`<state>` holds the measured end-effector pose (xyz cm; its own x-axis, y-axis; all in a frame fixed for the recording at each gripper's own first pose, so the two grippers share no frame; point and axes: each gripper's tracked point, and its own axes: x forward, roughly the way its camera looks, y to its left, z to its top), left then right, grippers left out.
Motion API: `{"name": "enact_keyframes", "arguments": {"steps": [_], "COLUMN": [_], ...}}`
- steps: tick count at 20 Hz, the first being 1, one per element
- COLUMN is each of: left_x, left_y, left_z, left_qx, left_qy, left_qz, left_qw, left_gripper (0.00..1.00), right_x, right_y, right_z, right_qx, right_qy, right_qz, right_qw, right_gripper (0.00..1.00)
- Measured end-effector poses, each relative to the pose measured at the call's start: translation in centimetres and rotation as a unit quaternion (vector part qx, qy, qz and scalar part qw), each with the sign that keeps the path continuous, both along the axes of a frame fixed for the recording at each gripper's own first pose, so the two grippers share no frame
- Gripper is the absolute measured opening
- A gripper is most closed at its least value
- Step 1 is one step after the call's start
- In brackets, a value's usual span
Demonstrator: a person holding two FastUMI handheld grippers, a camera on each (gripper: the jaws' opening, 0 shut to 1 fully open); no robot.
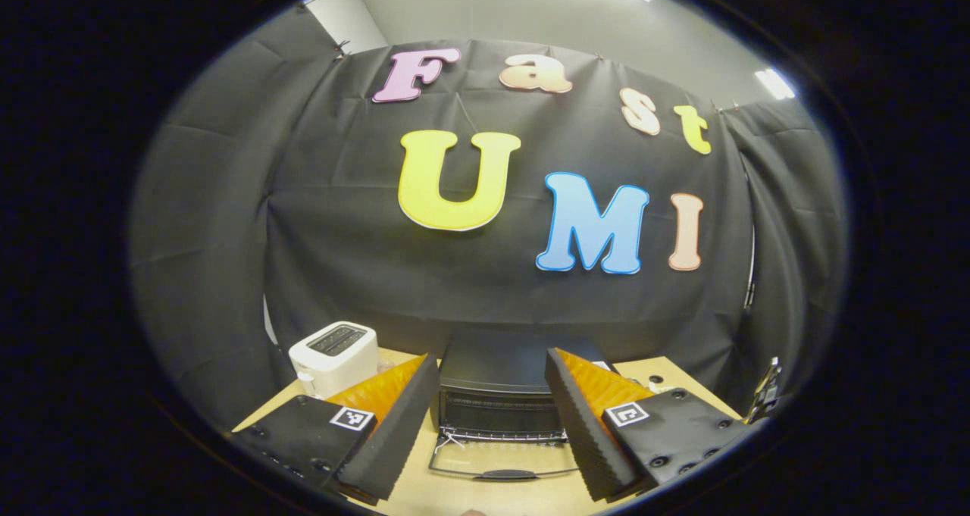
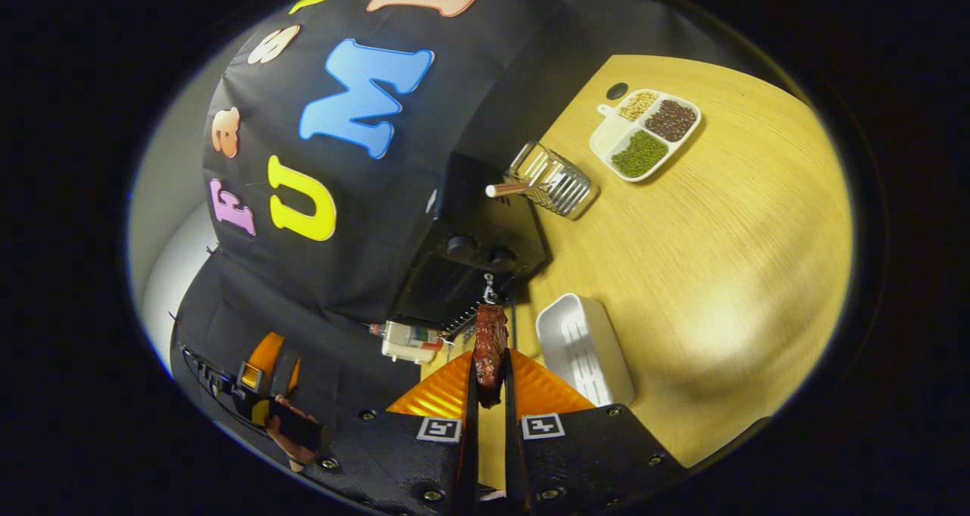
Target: Open the electric oven with the left hand, put the food in, and close the electric oven.
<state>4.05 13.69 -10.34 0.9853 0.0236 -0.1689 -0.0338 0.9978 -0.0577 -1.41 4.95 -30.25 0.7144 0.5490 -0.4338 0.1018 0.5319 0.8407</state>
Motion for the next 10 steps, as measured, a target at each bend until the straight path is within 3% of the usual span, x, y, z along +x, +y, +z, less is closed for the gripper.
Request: {"name": "enact_keyframes", "arguments": {"steps": [6,10], "left_x": [-0.1,-0.6], "left_y": [0.9,1.9], "left_z": [0.8,1.0], "left_qx": [-0.001,-0.001], "left_qy": [-0.013,-0.016], "left_qz": [-0.021,-0.025], "left_qw": [1.000,1.000], "left_gripper": [0.99,0.99], "right_x": [1.4,3.3], "right_y": [5.9,9.2], "right_z": [6.5,8.3], "right_qx": [0.062,0.081], "right_qy": [-0.060,-0.076], "right_qz": [0.031,0.044], "right_qw": [0.996,0.993], "right_gripper": [0.15,0.15]}}
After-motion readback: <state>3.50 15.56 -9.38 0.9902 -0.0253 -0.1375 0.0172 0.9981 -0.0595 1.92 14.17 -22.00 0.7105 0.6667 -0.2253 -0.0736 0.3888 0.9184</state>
